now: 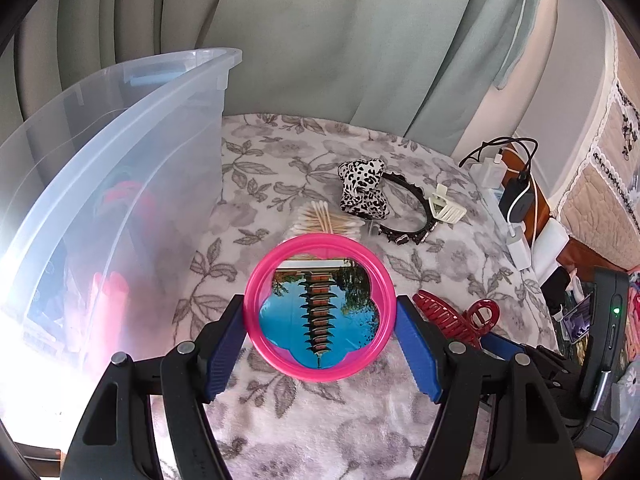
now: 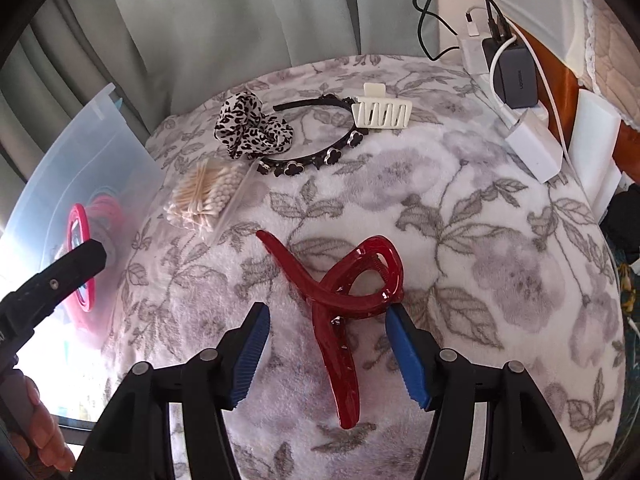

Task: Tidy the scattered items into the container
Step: 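Lift pink mirror with left tool while right tool lifts red claw clip, then carry pink mirror with left tool while right tool carries claw clip to clear box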

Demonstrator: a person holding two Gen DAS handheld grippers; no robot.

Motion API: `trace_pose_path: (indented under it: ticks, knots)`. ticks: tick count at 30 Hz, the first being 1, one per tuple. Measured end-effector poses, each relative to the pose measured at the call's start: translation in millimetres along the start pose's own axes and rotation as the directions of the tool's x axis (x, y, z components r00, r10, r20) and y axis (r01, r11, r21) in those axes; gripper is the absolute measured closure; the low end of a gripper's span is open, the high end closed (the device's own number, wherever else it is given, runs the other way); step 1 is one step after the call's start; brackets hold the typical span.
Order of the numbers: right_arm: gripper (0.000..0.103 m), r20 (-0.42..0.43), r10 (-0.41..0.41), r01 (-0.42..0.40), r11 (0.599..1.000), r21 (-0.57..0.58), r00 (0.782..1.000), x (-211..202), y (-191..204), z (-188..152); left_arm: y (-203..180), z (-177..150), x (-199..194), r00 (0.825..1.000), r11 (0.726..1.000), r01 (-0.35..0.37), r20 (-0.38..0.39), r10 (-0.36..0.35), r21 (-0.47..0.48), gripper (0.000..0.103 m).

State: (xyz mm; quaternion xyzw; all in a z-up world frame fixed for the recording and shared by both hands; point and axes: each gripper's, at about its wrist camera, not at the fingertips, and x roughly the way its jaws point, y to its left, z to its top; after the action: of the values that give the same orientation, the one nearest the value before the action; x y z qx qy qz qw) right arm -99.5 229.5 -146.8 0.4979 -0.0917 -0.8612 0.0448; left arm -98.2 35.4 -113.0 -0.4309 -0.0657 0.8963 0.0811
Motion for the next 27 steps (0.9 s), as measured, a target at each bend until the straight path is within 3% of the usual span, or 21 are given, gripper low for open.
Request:
trace_pose_path:
  ticks: [9, 10, 12, 21, 27]
  knots:
    - [0.043, -0.003, 0.001, -0.001, 0.999, 0.051, 1.000, 9.0, -12.3, 7.3, 5.8, 0.1, -1.7, 1.000, 1.000, -0.001, 0.002, 0.001, -0.015, 0.029]
    - [0.045, -0.003, 0.007, -0.007, 0.999, 0.054, 1.000, 8.0, -11.8, 7.1, 5.8, 0.3, -2.6, 1.000, 1.000, -0.001, 0.004, 0.001, -0.016, 0.029]
    - [0.065, -0.004, 0.022, -0.021, 0.998, 0.051, 1.000, 5.4, -9.8, 7.2, 4.3, 1.1, -5.9, 1.000, 1.000, 0.002, 0.011, -0.002, -0.012, 0.029]
    - [0.092, -0.001, 0.052, -0.052, 0.997, 0.057, 0.999, -7.0, -5.5, 2.5, -3.1, 3.4, -32.0, 0.998, 1.000, 0.004, 0.058, -0.005, 0.012, 0.029]
    - [0.093, 0.062, 0.080, -0.084, 0.995, 0.057, 0.995, -33.6, -1.0, 2.3, -7.8, 3.9, -54.5, 0.996, 1.000, 0.002, 0.094, -0.004, 0.022, 0.029]
